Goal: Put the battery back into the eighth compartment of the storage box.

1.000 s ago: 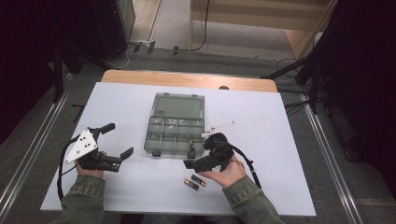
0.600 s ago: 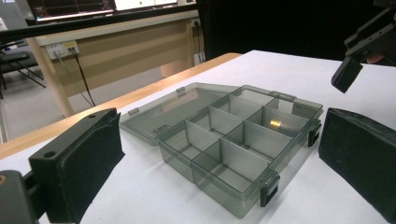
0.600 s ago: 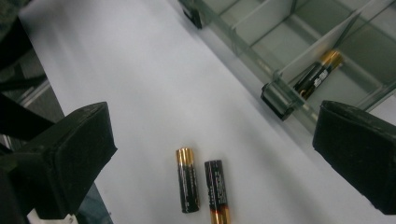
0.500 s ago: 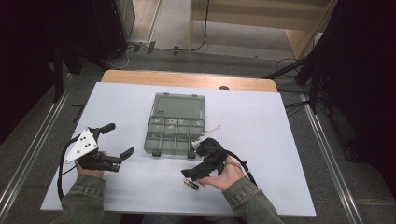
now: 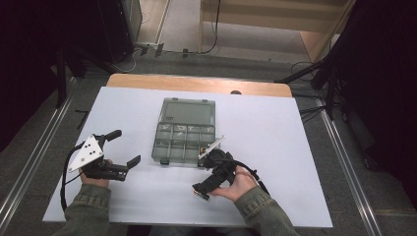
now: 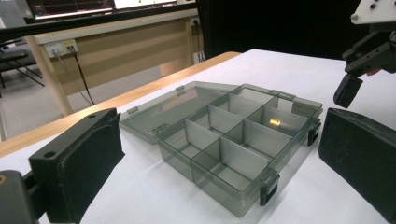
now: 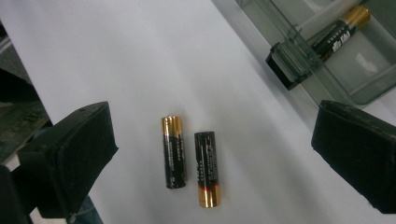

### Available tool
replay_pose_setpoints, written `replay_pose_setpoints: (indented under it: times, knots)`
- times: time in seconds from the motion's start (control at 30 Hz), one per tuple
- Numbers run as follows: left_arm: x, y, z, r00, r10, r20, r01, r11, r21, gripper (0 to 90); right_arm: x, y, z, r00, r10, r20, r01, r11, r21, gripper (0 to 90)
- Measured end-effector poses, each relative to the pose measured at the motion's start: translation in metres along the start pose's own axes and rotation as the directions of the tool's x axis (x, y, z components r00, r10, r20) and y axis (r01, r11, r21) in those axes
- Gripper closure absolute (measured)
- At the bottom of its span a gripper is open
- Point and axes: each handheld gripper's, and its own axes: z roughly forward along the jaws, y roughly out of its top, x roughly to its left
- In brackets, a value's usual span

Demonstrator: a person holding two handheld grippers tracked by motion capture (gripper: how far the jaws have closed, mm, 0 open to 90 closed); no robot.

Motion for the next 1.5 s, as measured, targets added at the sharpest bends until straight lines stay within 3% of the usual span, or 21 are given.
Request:
replay_pose_setpoints:
  times: [0.17, 0.47, 0.73, 1.0, 1.2, 1.37, 1.5]
  knots:
    - [0.0, 0.0, 0.0, 1.0, -0.002, 0.0, 0.002, 1.0, 0.001, 0.0, 0.0, -0.001, 0.003, 0.9997, -0.016, 0.016, 0.015, 0.999, 0.045, 3.1]
    - [0.0, 0.0, 0.0, 1.0, -0.003, 0.001, 0.003, 1.0, 0.002, 0.0, -0.001, -0.002, 0.009, 0.9971, -0.028, 0.071, 0.019, 0.992, 0.122, 16.0]
    - [0.0, -0.001, 0.001, 1.0, -0.005, 0.004, 0.005, 1.0, 0.004, 0.0, 0.001, -0.003, 0.014, 0.996, -0.052, 0.072, 0.038, 0.982, 0.184, 38.9]
    - [0.0, -0.001, 0.001, 1.0, -0.005, 0.003, 0.005, 1.0, 0.005, 0.0, 0.005, -0.003, 0.018, 0.995, -0.082, 0.057, 0.067, 0.972, 0.227, 52.0]
    - [0.0, -0.001, 0.001, 1.0, -0.005, 0.004, 0.005, 1.0, 0.004, 0.0, 0.01, -0.003, 0.024, 0.9899, -0.109, 0.091, 0.08, 0.958, 0.276, 63.7]
    - [0.0, -0.001, 0.001, 1.0, -0.003, 0.004, 0.003, 1.0, 0.004, 0.0, 0.015, -0.002, 0.025, 0.9846, -0.12, 0.127, 0.078, 0.954, 0.291, 75.1]
    - [0.0, 0.0, 0.0, 1.0, -0.003, 0.002, 0.003, 1.0, 0.005, 0.0, 0.014, -0.002, 0.025, 0.9847, -0.119, 0.127, 0.077, 0.953, 0.293, 77.1]
